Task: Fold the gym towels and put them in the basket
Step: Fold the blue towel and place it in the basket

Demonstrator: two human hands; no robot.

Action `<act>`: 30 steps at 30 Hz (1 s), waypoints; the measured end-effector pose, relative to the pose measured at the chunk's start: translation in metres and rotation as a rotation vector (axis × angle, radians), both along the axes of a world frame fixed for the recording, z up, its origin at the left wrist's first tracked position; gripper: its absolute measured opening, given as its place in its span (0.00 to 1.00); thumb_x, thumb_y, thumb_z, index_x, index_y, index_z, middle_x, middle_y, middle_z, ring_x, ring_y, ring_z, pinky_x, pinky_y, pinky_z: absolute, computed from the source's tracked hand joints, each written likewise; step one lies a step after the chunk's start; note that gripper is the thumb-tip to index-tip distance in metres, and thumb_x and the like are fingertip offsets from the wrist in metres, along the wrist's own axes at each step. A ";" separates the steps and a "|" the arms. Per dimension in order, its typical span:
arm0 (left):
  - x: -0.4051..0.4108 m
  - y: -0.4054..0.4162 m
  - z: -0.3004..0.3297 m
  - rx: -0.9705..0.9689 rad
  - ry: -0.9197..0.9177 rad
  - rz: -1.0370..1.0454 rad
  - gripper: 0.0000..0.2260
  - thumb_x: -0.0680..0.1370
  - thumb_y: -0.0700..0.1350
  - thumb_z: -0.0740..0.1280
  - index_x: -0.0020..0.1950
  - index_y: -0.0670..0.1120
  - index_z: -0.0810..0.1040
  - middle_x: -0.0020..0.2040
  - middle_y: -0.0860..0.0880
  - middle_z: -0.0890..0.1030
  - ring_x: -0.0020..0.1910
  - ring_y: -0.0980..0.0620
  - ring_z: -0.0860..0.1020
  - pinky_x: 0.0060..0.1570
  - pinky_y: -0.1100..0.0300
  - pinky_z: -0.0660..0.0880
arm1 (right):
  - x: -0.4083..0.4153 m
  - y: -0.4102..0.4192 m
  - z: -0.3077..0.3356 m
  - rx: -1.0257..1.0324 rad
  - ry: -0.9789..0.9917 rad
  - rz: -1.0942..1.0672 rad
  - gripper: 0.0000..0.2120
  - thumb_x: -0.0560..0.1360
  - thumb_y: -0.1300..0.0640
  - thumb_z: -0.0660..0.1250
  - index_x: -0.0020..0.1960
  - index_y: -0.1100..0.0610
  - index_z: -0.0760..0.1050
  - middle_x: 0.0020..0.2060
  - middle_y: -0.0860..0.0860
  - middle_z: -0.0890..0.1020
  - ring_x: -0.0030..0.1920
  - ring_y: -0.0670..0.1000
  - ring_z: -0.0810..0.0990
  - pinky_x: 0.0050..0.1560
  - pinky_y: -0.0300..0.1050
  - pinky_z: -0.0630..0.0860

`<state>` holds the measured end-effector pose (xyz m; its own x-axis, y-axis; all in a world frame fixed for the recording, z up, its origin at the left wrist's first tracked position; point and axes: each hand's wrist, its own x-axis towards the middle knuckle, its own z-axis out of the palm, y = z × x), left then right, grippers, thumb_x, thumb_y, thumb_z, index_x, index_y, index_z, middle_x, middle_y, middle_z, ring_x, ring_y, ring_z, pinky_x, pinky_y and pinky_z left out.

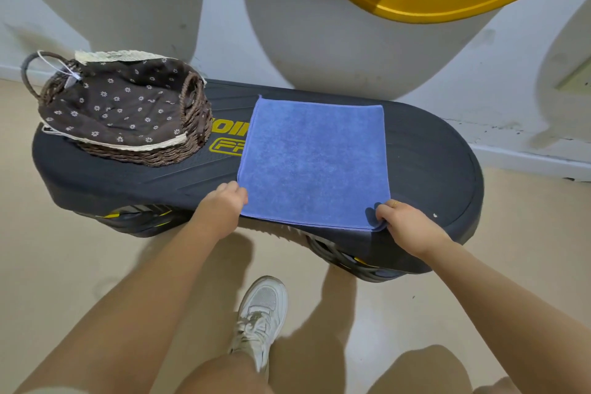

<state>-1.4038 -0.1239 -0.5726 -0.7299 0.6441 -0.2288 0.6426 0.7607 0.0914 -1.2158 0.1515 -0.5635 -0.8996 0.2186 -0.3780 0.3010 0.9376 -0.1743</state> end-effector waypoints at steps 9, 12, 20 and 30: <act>0.000 -0.021 0.006 0.216 -0.160 0.159 0.09 0.78 0.44 0.64 0.50 0.38 0.79 0.50 0.42 0.74 0.54 0.42 0.72 0.51 0.55 0.67 | 0.002 -0.003 0.017 -0.104 0.179 -0.087 0.08 0.79 0.62 0.57 0.54 0.59 0.74 0.48 0.57 0.79 0.49 0.56 0.74 0.49 0.49 0.73; -0.003 -0.028 0.014 0.360 -0.166 0.206 0.07 0.77 0.43 0.65 0.44 0.41 0.81 0.58 0.51 0.73 0.65 0.47 0.64 0.64 0.57 0.60 | 0.001 -0.001 0.034 -0.184 0.312 -0.185 0.13 0.79 0.63 0.56 0.59 0.59 0.76 0.51 0.56 0.79 0.52 0.56 0.74 0.50 0.42 0.67; -0.024 -0.003 0.039 0.812 -0.603 0.470 0.16 0.78 0.41 0.61 0.30 0.48 0.69 0.28 0.54 0.68 0.31 0.55 0.63 0.34 0.60 0.58 | -0.016 0.011 0.034 -0.596 0.457 -0.442 0.14 0.81 0.62 0.51 0.53 0.49 0.73 0.44 0.52 0.77 0.44 0.53 0.74 0.46 0.48 0.72; -0.077 0.030 0.016 0.711 -0.569 0.468 0.10 0.78 0.43 0.62 0.58 0.48 0.77 0.57 0.49 0.76 0.56 0.52 0.72 0.59 0.57 0.66 | -0.072 0.045 0.026 -0.492 0.335 -0.532 0.02 0.74 0.60 0.68 0.43 0.55 0.76 0.43 0.51 0.79 0.45 0.51 0.76 0.44 0.43 0.70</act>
